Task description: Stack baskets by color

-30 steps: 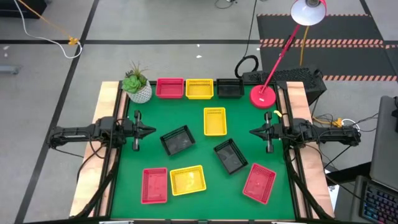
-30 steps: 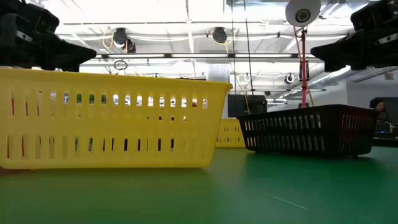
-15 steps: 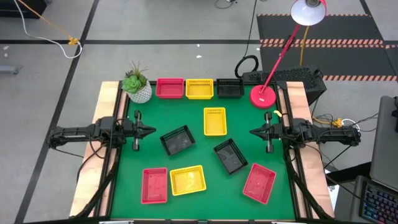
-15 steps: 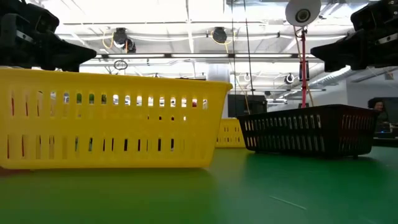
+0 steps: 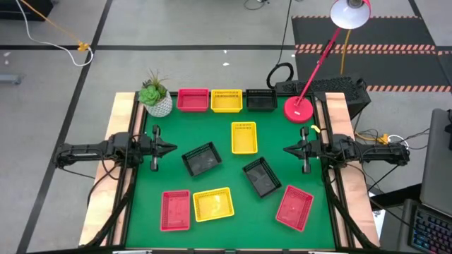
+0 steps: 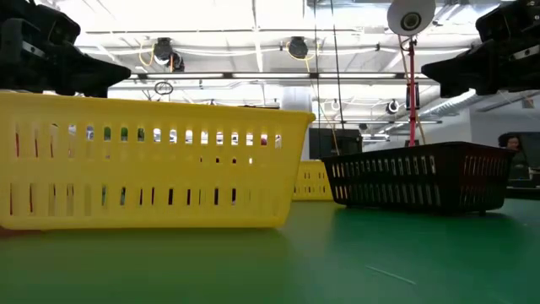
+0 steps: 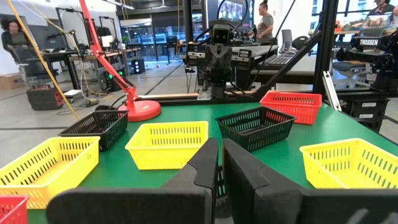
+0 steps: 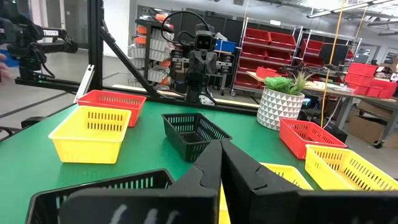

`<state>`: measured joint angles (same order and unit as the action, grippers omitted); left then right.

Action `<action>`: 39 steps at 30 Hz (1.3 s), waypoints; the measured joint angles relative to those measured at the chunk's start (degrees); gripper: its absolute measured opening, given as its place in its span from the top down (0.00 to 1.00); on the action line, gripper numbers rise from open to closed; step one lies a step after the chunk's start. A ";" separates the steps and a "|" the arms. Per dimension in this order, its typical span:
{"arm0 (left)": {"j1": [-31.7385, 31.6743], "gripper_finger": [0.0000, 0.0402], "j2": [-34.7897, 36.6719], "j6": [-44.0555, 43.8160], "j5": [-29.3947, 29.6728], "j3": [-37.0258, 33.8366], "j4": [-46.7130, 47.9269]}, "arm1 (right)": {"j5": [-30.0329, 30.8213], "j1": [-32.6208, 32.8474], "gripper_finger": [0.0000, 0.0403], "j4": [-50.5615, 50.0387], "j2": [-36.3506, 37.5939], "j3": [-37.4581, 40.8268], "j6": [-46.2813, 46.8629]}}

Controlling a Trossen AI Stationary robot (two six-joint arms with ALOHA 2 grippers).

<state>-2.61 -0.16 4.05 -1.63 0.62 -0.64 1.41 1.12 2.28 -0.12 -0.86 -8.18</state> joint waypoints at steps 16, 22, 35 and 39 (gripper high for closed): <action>0.01 0.94 0.01 -0.02 0.00 -0.01 0.00 | 0.00 -0.01 1.00 0.00 -0.01 0.01 0.01; 0.01 0.94 0.00 -0.02 0.00 -0.02 -0.03 | 0.00 -0.01 1.00 0.00 0.00 0.01 0.00; 0.01 0.94 0.01 -3.44 -0.21 -0.06 -0.73 | -0.01 0.00 1.00 0.00 0.00 0.00 0.01; 0.02 0.94 -0.21 -6.80 -2.56 0.61 -0.66 | -0.02 0.00 1.00 0.00 -0.02 0.00 0.00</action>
<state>-2.59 -0.37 -2.75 -4.18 1.23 -1.31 1.39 1.12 2.28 -0.14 -0.86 -8.18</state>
